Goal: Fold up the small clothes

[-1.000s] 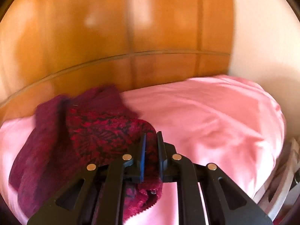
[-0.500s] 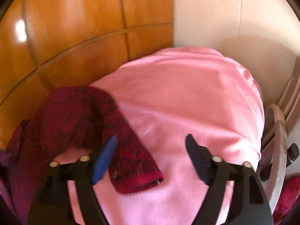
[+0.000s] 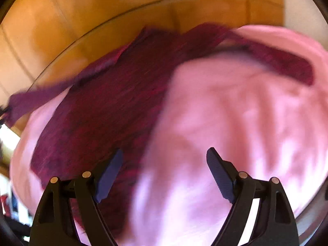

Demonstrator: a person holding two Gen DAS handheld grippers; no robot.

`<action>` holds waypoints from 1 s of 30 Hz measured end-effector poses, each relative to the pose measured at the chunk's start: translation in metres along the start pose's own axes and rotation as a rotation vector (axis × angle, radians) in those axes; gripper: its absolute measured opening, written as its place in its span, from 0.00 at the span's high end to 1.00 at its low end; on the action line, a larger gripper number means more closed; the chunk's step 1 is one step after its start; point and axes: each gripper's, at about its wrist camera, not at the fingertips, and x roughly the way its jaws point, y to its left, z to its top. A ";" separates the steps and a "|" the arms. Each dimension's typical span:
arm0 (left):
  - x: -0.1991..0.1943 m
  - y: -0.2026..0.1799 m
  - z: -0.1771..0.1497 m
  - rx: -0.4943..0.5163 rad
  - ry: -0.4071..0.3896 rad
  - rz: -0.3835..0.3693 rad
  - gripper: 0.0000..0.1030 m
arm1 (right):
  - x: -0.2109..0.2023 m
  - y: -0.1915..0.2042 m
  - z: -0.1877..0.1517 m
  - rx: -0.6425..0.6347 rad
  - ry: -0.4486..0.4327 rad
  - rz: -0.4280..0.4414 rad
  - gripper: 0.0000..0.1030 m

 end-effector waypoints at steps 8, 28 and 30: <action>0.002 -0.007 -0.114 0.038 0.181 -0.314 0.27 | 0.016 0.024 -0.022 -0.014 0.056 0.074 0.19; -0.096 -0.050 -0.203 0.216 0.278 -0.690 0.93 | -0.075 0.036 0.010 -0.265 -0.054 0.123 0.85; -0.117 -0.042 -0.219 0.231 0.275 -0.694 0.93 | -0.087 0.027 -0.001 -0.309 -0.038 0.107 0.85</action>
